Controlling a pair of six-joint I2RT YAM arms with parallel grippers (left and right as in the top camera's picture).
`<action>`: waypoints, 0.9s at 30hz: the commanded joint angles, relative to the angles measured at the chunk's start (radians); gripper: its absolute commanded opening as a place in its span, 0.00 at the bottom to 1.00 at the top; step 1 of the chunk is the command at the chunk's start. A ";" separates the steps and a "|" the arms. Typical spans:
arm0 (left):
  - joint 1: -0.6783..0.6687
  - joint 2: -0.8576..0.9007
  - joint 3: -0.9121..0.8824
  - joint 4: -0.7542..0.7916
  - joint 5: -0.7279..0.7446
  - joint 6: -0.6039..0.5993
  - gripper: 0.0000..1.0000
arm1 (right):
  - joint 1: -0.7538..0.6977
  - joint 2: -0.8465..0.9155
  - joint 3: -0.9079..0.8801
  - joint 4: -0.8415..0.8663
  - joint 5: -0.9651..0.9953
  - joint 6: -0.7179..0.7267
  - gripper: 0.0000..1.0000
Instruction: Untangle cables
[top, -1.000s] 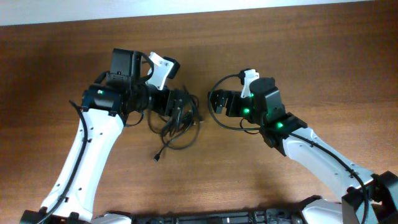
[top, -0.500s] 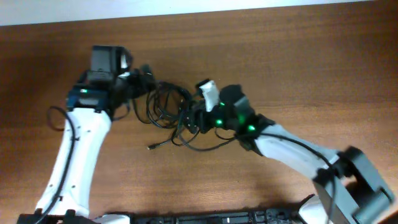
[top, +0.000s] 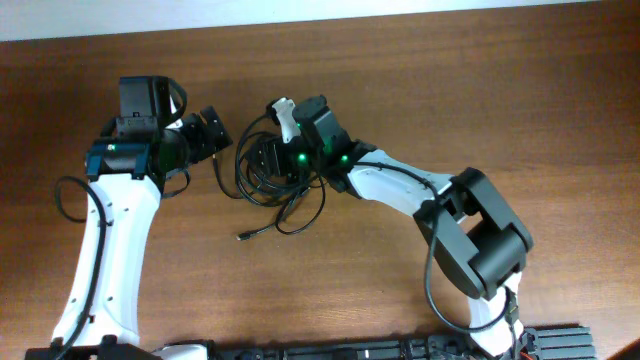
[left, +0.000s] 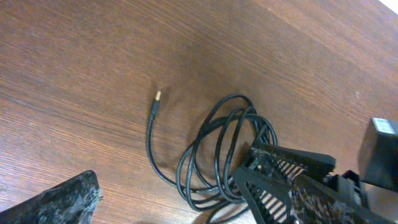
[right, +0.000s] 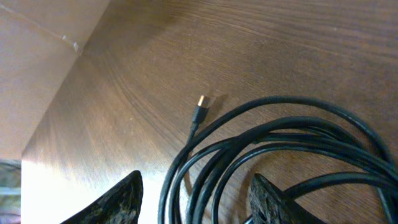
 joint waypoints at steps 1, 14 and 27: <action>0.006 -0.020 0.003 -0.007 -0.079 -0.073 0.99 | 0.014 0.039 0.012 0.029 -0.005 0.067 0.53; 0.006 -0.020 0.003 -0.009 -0.092 -0.072 0.99 | 0.041 0.101 0.011 -0.103 -0.005 0.085 0.30; 0.006 -0.016 0.000 -0.077 -0.091 -0.072 0.99 | -0.032 -0.014 0.012 -0.193 -0.023 -0.024 0.04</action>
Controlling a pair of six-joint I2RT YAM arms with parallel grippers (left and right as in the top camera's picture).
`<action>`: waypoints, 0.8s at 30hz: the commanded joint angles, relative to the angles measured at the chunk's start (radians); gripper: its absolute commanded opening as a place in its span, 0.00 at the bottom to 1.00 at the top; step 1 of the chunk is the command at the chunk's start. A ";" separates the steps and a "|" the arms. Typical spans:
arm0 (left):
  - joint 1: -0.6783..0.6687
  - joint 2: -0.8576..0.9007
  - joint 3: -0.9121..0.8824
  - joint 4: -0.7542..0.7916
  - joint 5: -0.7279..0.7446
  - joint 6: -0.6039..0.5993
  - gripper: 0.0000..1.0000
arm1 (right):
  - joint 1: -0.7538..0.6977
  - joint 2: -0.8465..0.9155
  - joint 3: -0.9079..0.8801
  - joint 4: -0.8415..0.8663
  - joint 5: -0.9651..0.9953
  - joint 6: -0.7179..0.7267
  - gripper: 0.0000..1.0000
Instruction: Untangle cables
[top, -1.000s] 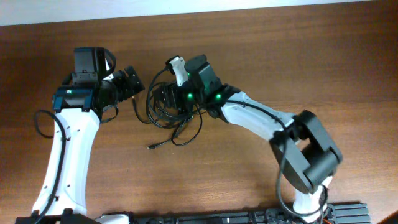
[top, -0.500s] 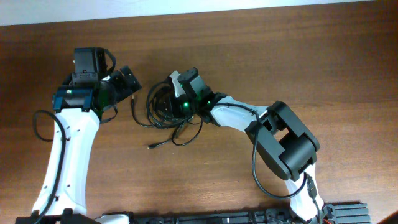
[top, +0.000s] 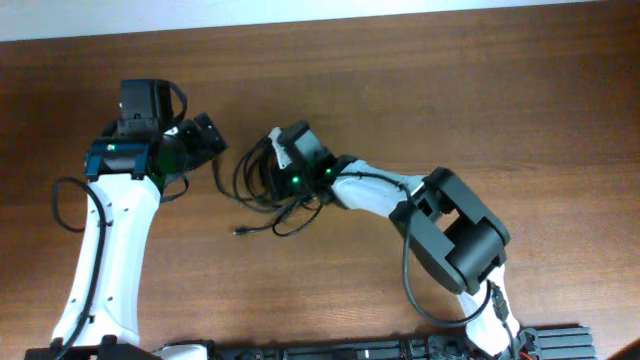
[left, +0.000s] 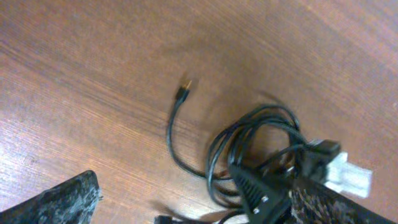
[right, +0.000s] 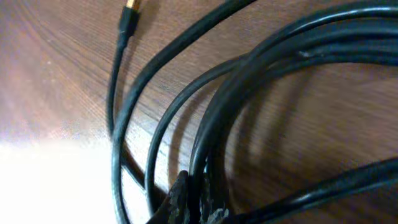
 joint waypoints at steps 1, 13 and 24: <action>0.004 -0.016 -0.006 -0.010 -0.010 -0.013 0.99 | -0.104 -0.114 0.004 -0.005 -0.192 -0.015 0.04; 0.003 -0.016 -0.313 0.380 0.410 -0.014 0.99 | -0.167 -0.230 0.004 -0.064 -0.610 -0.121 0.04; 0.002 -0.016 -0.333 0.343 0.413 -0.101 0.76 | -0.167 -0.231 0.004 -0.061 -0.636 -0.131 0.04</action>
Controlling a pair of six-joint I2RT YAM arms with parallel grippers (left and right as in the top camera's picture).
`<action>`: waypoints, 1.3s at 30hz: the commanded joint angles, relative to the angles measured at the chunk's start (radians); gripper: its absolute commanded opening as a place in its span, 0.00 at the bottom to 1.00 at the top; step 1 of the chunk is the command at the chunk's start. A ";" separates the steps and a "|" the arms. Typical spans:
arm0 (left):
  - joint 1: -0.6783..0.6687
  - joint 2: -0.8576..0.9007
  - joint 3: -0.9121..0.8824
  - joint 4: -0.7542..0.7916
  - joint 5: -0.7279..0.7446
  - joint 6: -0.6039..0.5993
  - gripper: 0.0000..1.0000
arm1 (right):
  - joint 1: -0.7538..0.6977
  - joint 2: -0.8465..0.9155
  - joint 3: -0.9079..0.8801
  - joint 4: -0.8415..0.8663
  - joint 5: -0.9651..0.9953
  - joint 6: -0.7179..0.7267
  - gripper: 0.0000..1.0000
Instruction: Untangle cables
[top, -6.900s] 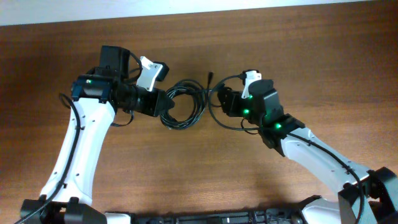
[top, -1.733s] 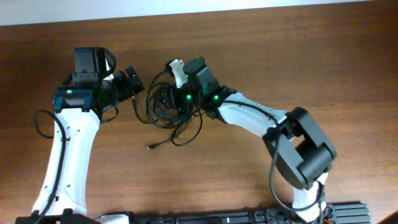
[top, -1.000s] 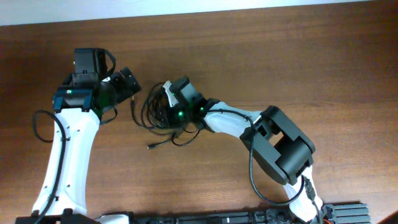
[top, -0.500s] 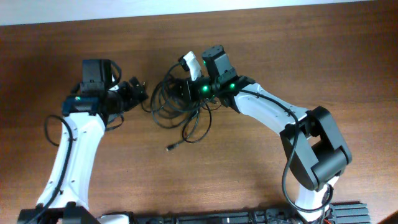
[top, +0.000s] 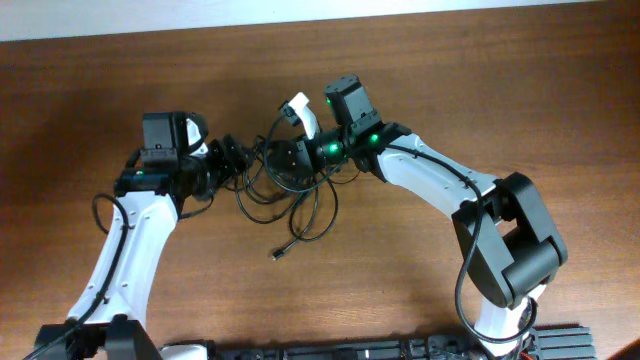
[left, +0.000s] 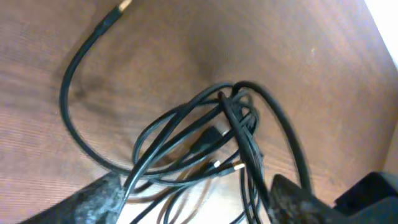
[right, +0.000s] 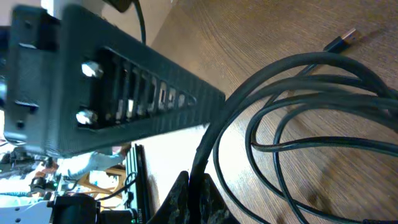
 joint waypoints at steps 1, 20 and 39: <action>0.001 -0.011 -0.027 -0.007 0.011 -0.023 0.77 | 0.006 -0.035 0.004 0.009 -0.032 -0.014 0.04; -0.143 0.202 -0.029 0.031 -0.163 -0.010 0.00 | -0.295 -0.243 0.081 -0.011 0.128 -0.015 0.04; -0.107 -0.070 0.069 0.108 0.060 0.333 0.79 | -0.161 -0.411 0.290 -0.613 0.276 -0.009 0.04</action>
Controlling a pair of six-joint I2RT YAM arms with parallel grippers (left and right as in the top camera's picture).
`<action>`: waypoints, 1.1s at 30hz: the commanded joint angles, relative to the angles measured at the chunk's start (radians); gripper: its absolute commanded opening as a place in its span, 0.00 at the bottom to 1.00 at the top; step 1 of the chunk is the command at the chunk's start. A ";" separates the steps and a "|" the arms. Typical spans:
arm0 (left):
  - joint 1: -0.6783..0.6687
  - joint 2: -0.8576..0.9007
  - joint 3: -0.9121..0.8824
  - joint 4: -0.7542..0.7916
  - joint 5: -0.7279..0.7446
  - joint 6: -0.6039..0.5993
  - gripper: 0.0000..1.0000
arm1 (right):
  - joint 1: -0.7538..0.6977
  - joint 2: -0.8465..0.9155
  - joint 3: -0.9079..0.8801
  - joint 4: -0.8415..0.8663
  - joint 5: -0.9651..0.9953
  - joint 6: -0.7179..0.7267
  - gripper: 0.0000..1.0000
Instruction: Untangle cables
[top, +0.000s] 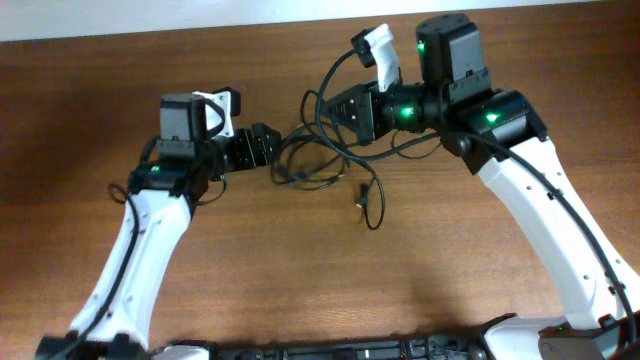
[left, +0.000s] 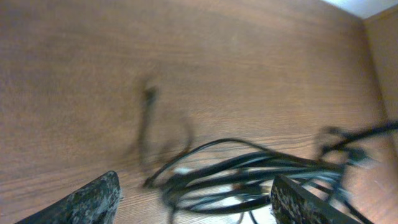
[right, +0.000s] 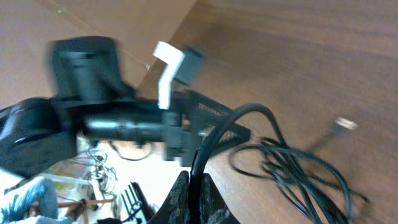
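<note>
A tangle of black cables (top: 322, 165) hangs partly off the wooden table between both arms. My right gripper (top: 352, 108) is shut on a strand at the tangle's top and holds it raised; in the right wrist view the fingers (right: 186, 198) pinch that strand, with the loops (right: 298, 167) below. One plug end (top: 361, 200) trails towards the front. My left gripper (top: 262, 148) is open at the tangle's left edge. In the left wrist view, blurred strands (left: 249, 173) run between its spread fingers (left: 87, 200).
The table (top: 520, 290) runs to a white wall strip at the back edge (top: 300, 10). A black rail (top: 350, 350) lies along the front edge. The left arm's own cable loops beside its forearm (top: 125, 190).
My right gripper, still shut on the strand, has moved to the right and higher, drawing the tangle with it. My left gripper has followed to the right, with its jaws around strands.
At first both grippers were open, the right one over the tangle, the left one beside it. Then the right gripper was shut on strands in the heap. Later it held them raised while the left reached in; now the tangle sits further right.
</note>
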 joint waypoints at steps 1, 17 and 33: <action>0.003 -0.058 0.009 -0.021 0.019 0.066 0.79 | -0.005 0.047 0.029 -0.016 0.073 0.037 0.04; -0.225 0.373 0.009 0.360 -0.255 0.369 0.99 | -0.004 0.241 0.030 -0.028 0.079 0.034 0.04; 0.076 0.400 0.009 0.064 -0.262 0.347 0.49 | -0.746 0.132 0.530 -0.408 0.665 -0.140 0.04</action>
